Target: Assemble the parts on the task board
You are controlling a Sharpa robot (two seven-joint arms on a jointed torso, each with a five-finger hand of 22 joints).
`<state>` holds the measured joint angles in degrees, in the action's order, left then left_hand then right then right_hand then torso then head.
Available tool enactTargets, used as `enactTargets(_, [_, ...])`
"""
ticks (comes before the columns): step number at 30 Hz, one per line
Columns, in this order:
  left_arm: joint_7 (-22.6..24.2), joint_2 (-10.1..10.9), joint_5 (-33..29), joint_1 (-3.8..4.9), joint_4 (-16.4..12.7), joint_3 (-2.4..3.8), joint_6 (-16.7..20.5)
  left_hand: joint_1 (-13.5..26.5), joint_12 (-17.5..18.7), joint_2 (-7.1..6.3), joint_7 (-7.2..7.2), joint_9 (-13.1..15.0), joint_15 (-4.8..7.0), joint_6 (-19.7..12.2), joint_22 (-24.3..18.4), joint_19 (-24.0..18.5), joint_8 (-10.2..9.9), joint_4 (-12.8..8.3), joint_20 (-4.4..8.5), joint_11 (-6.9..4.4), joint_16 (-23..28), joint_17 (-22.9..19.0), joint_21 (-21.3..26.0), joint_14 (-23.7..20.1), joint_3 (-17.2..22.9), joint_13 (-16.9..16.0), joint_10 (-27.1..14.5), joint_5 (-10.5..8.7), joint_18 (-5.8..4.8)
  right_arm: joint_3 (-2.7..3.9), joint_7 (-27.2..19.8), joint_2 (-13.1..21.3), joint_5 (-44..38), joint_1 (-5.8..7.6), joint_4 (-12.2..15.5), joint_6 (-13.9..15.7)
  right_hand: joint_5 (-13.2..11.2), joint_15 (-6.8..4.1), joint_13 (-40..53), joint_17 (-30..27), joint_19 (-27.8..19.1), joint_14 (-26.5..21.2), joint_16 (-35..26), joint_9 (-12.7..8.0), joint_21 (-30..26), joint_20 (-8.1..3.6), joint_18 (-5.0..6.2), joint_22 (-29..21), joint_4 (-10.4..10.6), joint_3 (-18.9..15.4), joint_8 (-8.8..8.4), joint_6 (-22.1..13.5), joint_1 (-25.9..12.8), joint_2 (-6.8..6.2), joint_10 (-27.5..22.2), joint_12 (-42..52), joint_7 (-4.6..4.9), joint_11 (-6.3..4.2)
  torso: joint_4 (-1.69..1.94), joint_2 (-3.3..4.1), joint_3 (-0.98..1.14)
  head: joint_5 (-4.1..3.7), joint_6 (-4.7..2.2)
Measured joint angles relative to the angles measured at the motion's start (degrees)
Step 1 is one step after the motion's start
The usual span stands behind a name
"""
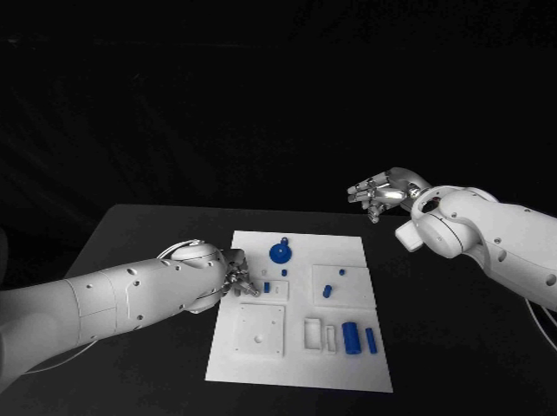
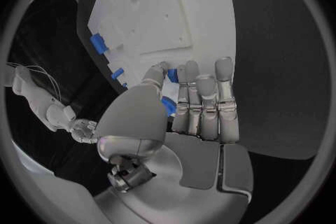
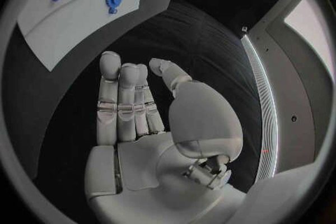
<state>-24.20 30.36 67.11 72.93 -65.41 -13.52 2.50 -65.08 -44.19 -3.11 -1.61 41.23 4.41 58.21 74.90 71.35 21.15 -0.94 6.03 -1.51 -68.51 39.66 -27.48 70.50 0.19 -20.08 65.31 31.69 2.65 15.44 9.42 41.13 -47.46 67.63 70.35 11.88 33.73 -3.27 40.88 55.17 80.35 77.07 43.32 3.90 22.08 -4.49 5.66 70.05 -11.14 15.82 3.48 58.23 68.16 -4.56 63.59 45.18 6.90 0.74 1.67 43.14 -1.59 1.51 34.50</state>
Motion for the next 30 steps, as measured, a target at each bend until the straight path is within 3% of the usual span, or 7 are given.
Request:
enactTargets(4, [0.0, 0.2, 0.0, -0.08, -0.3, -0.04, 0.2, -1.2, -0.6, -0.28, -0.24, -0.5, -0.03, -0.3, 0.0, 0.0, 1.6, 1.7, 0.0, 0.0, -0.6, -0.8, 0.3, -0.4, -0.4, 0.4, 0.0, -0.15, 0.0, 0.0, 0.0, 0.1, 0.1, -0.08, 0.0, 0.1, 0.0, 0.0, 0.0, 0.0, 0.0, 0.0, 0.0, 0.0, 0.0, 0.0, 0.0, 0.0, 0.0, 0.0, 0.0, 0.0, 0.0, 0.0, 0.0, 0.0, 0.0, 0.0, 0.0, 0.0, 0.0, -0.1, 0.0])
enactTargets(9, [-0.1, 0.4, -0.1, -0.11, -0.5, -0.04, 0.4, -1.2, -0.6, -0.32, -0.21, -1.4, -0.03, -0.4, 0.0, 0.1, 1.9, 2.1, -0.12, 0.0, -0.7, -1.1, 0.3, -0.4, -0.7, 0.5, 0.0, -0.23, 0.0, 0.0, 0.0, 0.2, 0.3, -0.14, 0.0, 0.1, 0.0, 0.0, 0.0, 0.0, 0.0, 0.0, 0.0, 0.0, -0.2, 0.0, 0.0, -0.1, 0.0, 0.0, 0.0, 0.0, 0.0, 0.0, 0.0, 0.0, 0.0, 0.0, 0.0, -0.01, 0.04, -0.11, 0.01])
enactTargets(10, [-0.1, 0.5, -0.1, -0.11, -0.5, -0.04, 0.4, -1.5, -0.6, -0.62, -0.21, -2.9, -0.03, -0.4, 0.0, 0.2, 2.4, 2.7, -0.21, 0.0, -0.7, -1.3, 0.3, -0.4, -0.6, 0.6, 0.0, -0.43, 0.01, 0.0, 0.0, 0.2, 0.3, -0.16, 0.0, 0.1, 0.0, 0.0, 0.0, 0.0, 0.0, 0.0, 0.0, 0.0, -0.2, 0.0, 0.0, -0.1, 0.0, 0.0, 0.0, 0.0, 0.0, 0.0, 0.0, 0.0, 0.0, 0.0, 0.0, -0.01, 0.03, -0.11, 0.0])
enactTargets(14, [-0.1, 0.9, -0.1, -0.12, -0.8, -0.03, 0.6, -1.6, -0.6, -0.66, -0.2, -3.1, -0.03, -0.4, 0.0, 0.2, 2.5, 2.7, -0.21, 0.0, -0.7, -1.3, 0.3, -0.4, -0.7, 0.6, 0.0, -0.46, 0.0, 0.0, 0.0, 0.2, 0.4, -0.19, 0.0, 0.1, 0.0, 0.0, 0.0, 0.0, 0.0, 0.0, 0.0, 0.0, -0.2, 0.0, 0.0, -0.1, 0.0, 0.0, 0.0, 0.0, 0.0, 0.03, 0.0, 0.0, 0.0, 0.0, 0.0, -0.01, 0.07, -0.11, -0.03])
enactTargets(16, [-0.1, 1.0, -0.1, -0.12, -0.9, -0.01, 0.6, -1.8, -0.9, -0.9, -0.2, -5.4, -0.03, -0.4, 0.0, 0.2, 3.0, 2.7, -0.21, 0.0, -0.7, -1.4, 0.3, -0.4, -0.7, 0.7, 0.0, -0.46, 0.0, 0.0, 0.0, 0.3, 0.4, -0.21, 0.0, 0.1, 0.0, 0.0, 0.0, 0.0, 0.0, 0.0, 0.0, 0.0, -0.2, 0.0, 0.0, -0.1, 0.0, 0.0, 0.0, 0.0, 0.0, 0.03, 0.0, 0.0, 0.0, 0.0, 0.0, -0.01, 0.07, -0.11, -0.05])
enactTargets(30, [0.0, 1.4, -0.3, -0.14, -1.1, -0.04, 1.0, -2.2, -0.9, -0.58, -0.01, -6.0, -0.03, -0.6, 0.0, 0.2, 3.3, 2.7, -0.21, 0.0, -0.9, -1.6, 0.3, -0.4, -0.7, 0.8, 0.0, -0.46, 0.01, 0.0, -0.1, 0.4, 0.4, -0.33, 0.0, 0.1, 0.0, 0.0, 0.0, 0.0, 0.0, 0.0, 0.0, 0.0, -0.2, 0.0, 0.0, -0.1, 0.2, 0.2, 0.0, 0.0, 0.0, 0.03, 0.0, 0.0, 0.0, 0.0, 0.03, 0.0, 0.07, -0.14, -0.11])
